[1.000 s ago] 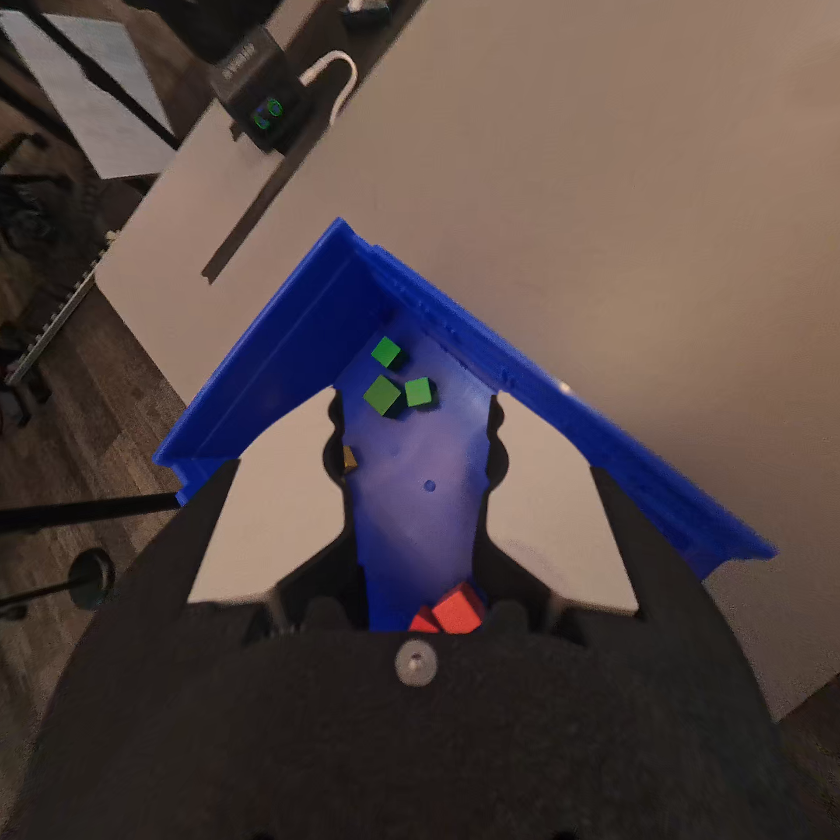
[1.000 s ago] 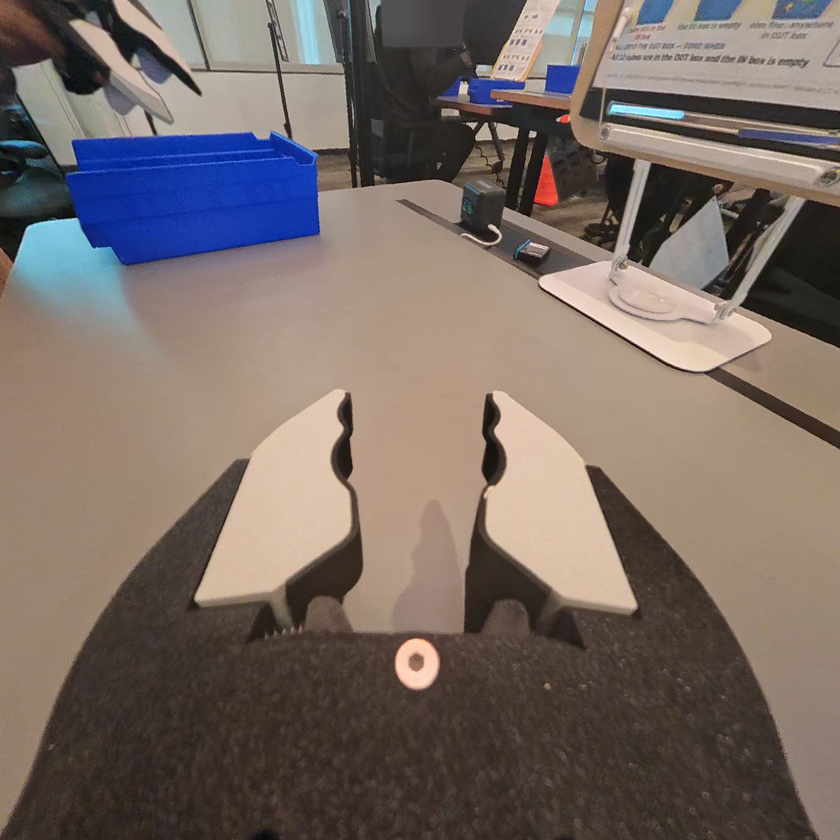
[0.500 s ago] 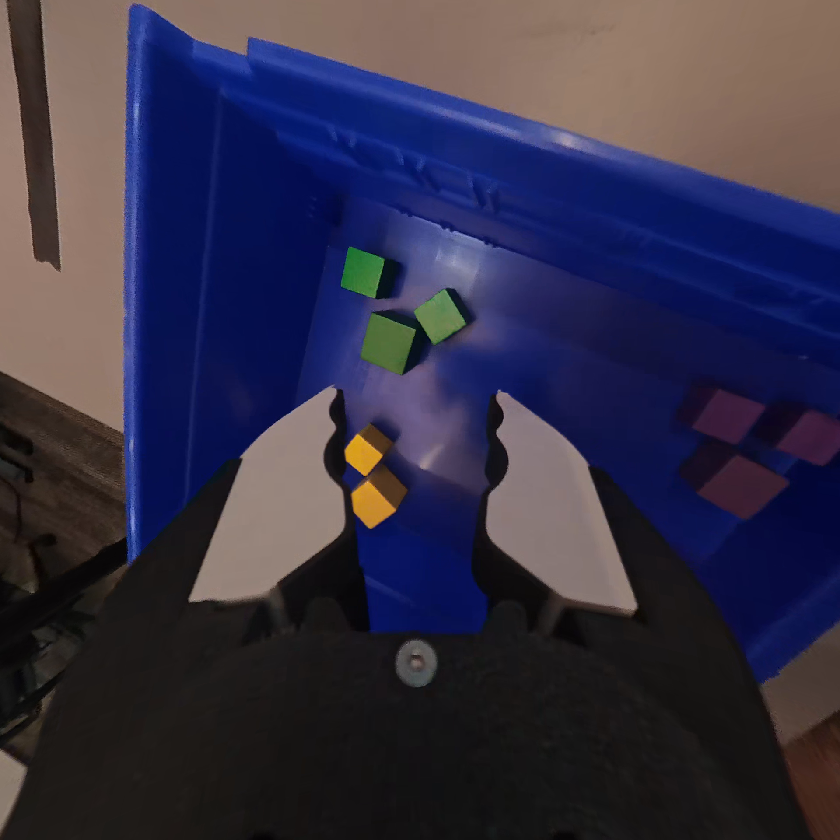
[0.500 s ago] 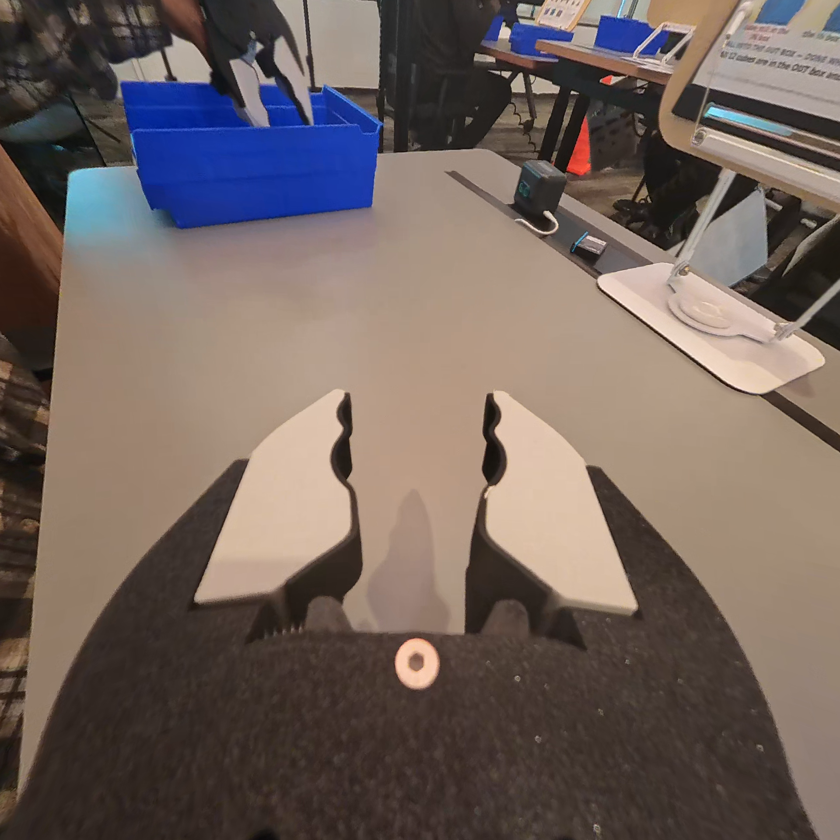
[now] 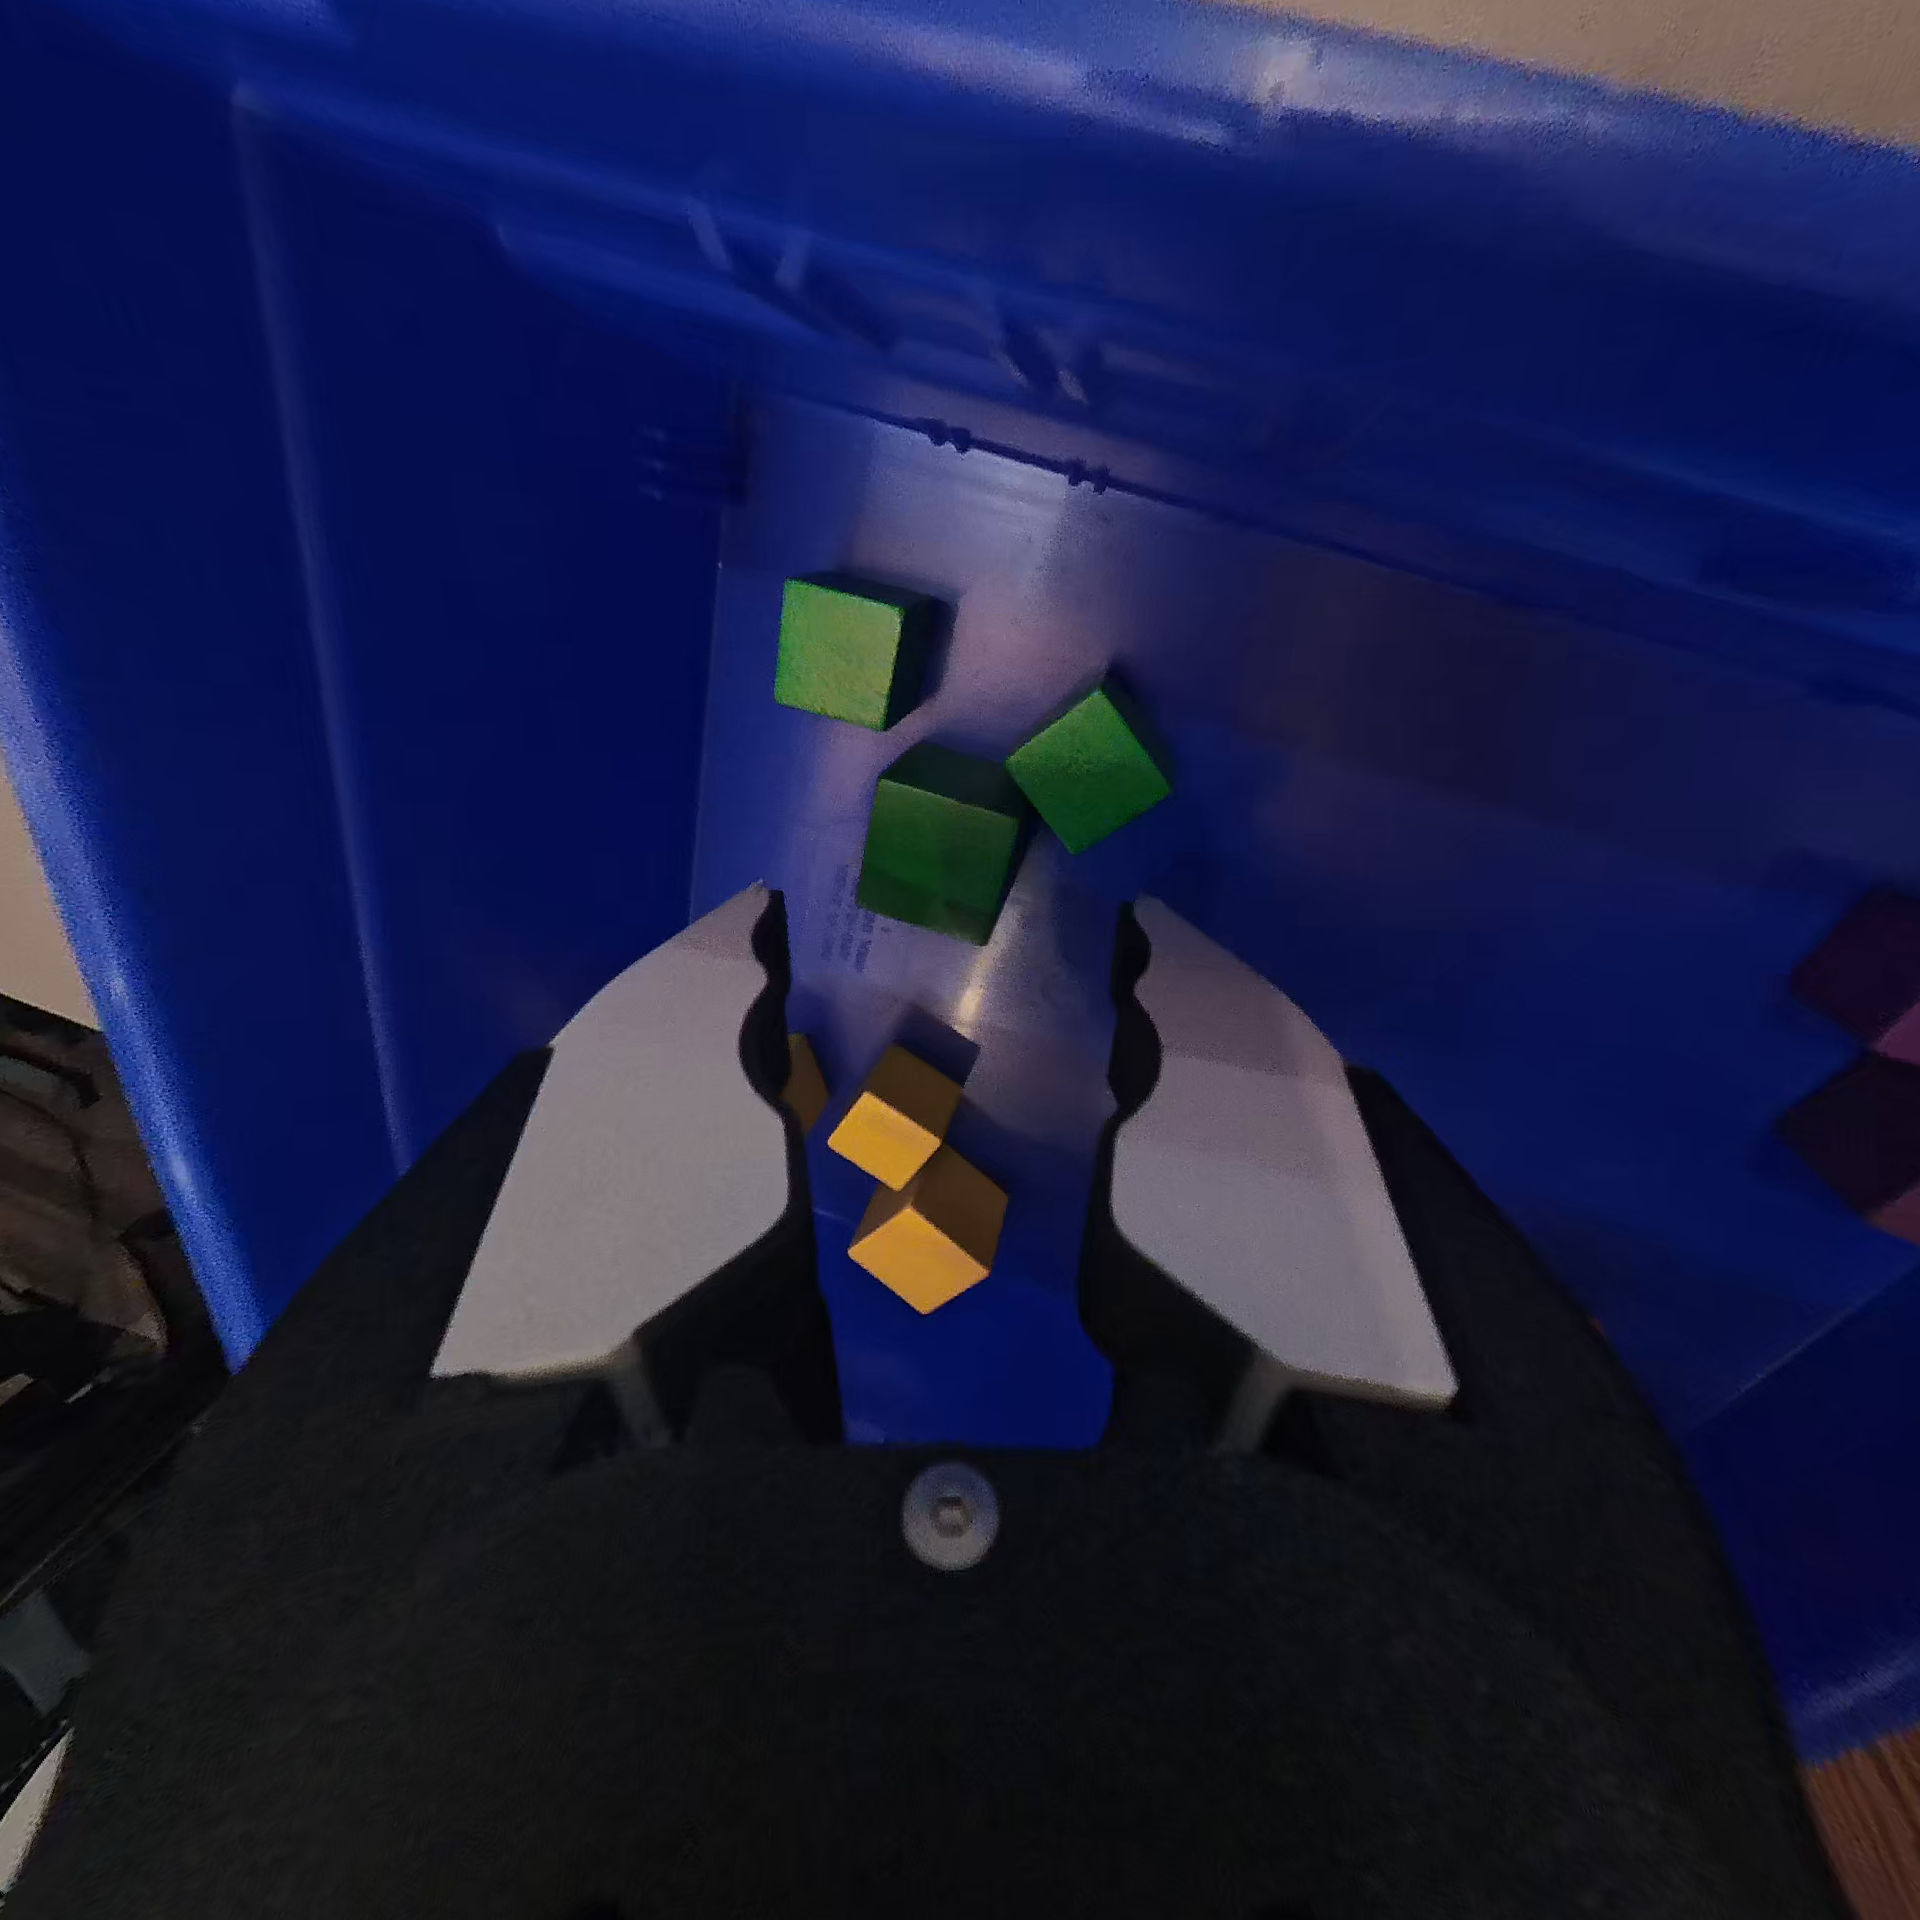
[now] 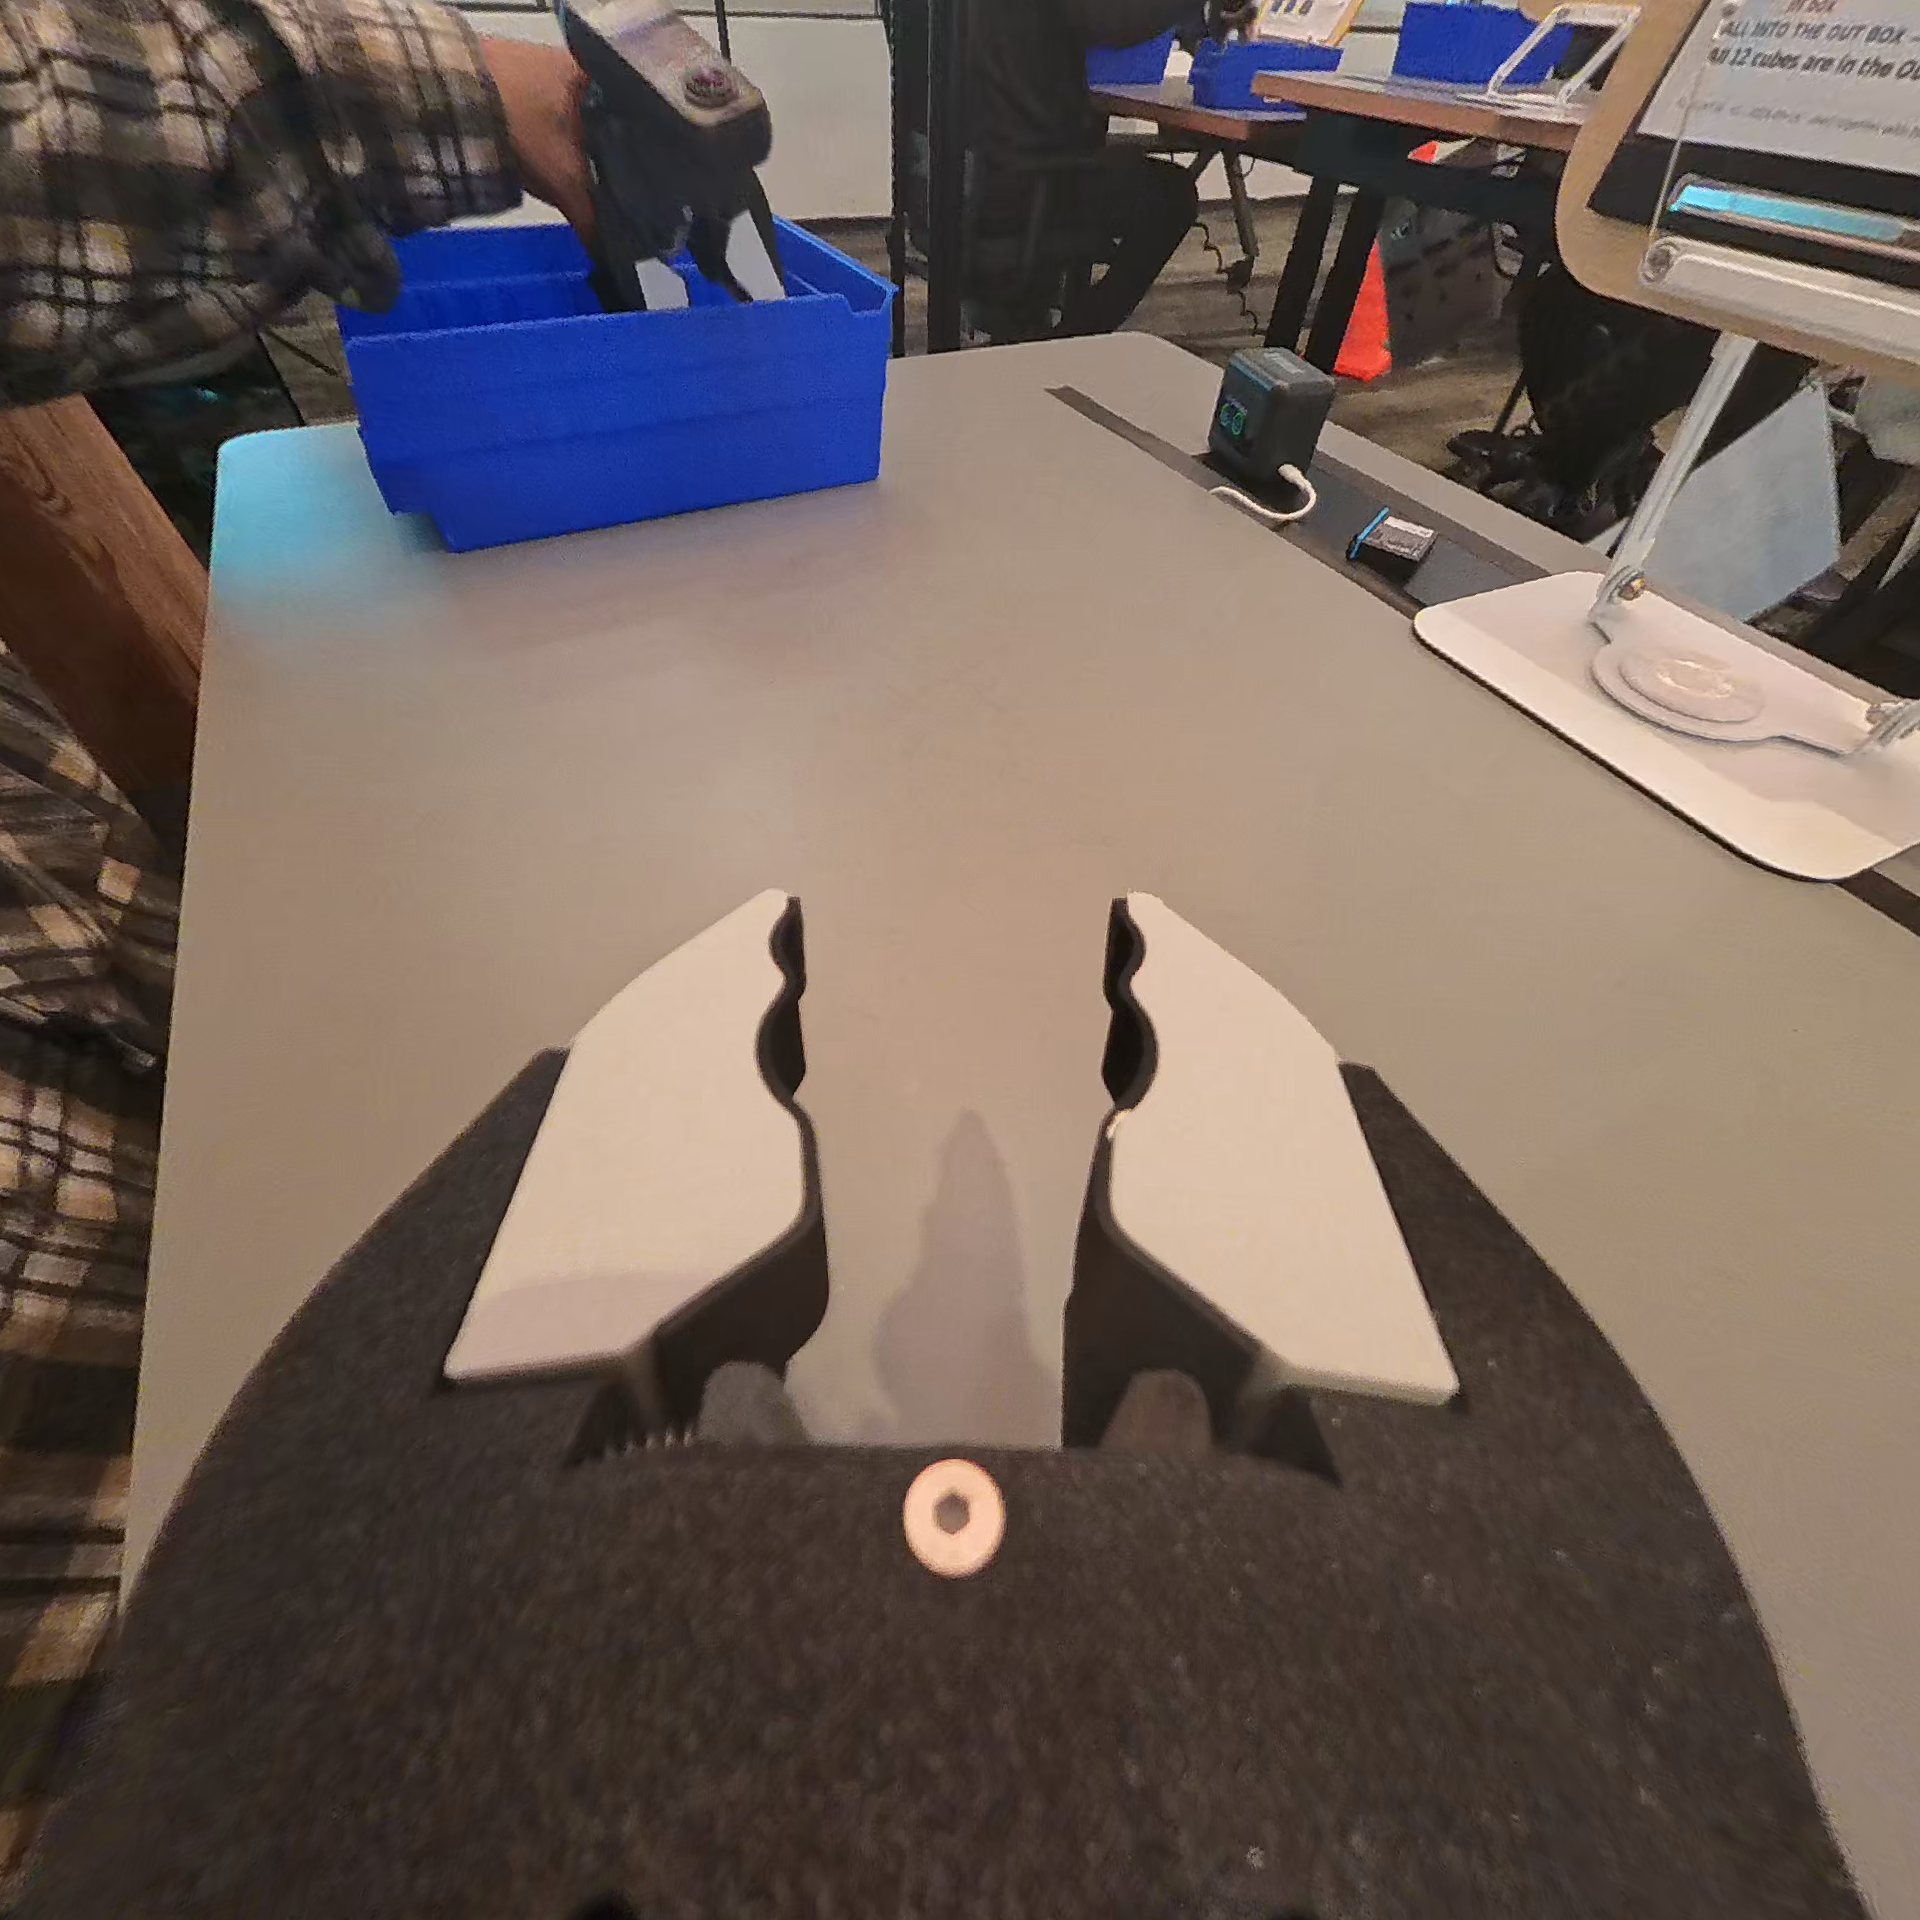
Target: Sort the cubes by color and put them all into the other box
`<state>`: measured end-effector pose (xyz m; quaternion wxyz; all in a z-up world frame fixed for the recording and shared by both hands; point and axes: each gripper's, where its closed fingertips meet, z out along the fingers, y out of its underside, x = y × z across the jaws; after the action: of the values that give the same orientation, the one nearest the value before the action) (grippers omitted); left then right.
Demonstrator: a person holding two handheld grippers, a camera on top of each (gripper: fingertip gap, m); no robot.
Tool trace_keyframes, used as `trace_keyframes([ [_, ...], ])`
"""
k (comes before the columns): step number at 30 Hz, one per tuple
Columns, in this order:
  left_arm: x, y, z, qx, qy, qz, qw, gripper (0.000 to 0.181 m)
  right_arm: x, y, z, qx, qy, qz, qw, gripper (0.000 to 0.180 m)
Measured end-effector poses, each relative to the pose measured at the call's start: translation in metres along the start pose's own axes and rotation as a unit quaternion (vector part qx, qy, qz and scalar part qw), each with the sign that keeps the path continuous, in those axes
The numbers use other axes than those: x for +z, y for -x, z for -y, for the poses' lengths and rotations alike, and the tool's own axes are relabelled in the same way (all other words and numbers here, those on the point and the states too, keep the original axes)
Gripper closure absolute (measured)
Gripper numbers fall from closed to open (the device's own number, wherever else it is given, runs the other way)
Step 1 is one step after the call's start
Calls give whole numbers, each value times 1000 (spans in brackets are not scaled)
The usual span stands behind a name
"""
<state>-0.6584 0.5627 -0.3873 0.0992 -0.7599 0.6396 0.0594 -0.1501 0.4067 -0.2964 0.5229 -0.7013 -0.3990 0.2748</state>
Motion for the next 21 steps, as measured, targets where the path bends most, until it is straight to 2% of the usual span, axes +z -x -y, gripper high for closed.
trace_keyframes([
  [21,16,0,-3,4,26,-16,1000,134,-5,-6,-8,25,-12,3,1000,125],
])
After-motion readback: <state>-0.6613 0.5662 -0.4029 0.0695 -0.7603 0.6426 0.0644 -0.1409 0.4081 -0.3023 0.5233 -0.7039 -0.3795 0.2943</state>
